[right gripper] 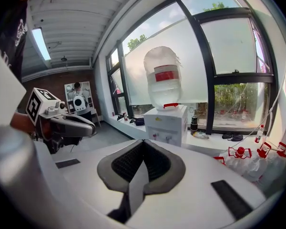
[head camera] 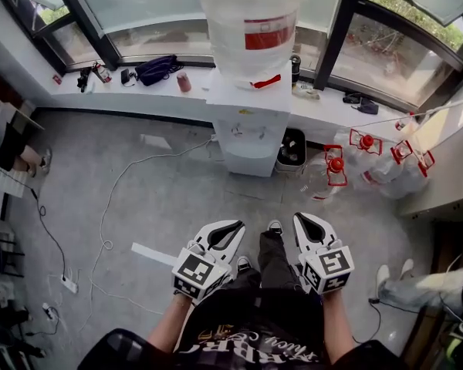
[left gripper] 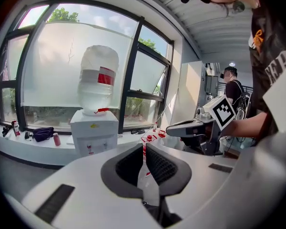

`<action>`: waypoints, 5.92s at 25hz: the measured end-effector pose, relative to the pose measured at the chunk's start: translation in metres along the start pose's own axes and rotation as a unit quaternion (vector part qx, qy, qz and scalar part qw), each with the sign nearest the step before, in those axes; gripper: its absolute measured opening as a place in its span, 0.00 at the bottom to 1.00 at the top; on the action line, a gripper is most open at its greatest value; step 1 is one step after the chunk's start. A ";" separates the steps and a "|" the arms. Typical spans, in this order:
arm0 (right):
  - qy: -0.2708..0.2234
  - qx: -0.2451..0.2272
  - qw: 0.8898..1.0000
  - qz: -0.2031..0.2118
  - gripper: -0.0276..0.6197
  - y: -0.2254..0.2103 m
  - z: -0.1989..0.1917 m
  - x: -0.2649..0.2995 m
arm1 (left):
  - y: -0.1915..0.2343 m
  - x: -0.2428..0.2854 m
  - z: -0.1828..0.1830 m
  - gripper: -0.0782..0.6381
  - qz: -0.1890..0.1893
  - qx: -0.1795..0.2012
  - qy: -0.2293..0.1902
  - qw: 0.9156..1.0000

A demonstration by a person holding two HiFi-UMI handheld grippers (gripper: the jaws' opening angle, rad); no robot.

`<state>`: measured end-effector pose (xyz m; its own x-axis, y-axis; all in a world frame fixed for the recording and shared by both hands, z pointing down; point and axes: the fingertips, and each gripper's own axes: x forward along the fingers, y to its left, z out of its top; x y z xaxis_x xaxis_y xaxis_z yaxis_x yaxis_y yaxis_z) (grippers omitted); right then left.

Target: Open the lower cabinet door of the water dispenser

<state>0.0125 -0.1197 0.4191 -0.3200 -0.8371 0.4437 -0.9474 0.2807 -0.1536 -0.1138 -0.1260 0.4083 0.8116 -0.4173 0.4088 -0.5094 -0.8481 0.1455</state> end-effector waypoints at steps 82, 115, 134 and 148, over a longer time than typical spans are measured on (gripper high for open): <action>0.241 -0.147 0.923 0.263 0.35 -0.024 -0.425 0.445 | 0.210 0.188 -0.287 0.14 0.138 -0.038 0.077 0.987; 0.191 -0.124 0.926 0.303 0.36 0.137 -0.224 0.342 | 0.186 -0.028 -0.201 0.14 0.231 -0.105 0.031 0.967; 0.042 -0.045 0.981 0.185 0.30 0.122 -0.040 0.052 | 0.018 -0.105 -0.104 0.14 0.126 -0.066 0.004 0.990; 0.024 -0.032 0.987 0.156 0.28 0.071 -0.054 -0.074 | -0.095 -0.063 -0.061 0.14 0.082 0.002 -0.016 0.997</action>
<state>-0.0308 -0.0122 0.4227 -0.5938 -0.6828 0.4256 -0.8012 0.5506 -0.2344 -0.1335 0.0005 0.4234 0.7265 -0.5603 0.3978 -0.6349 -0.7688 0.0765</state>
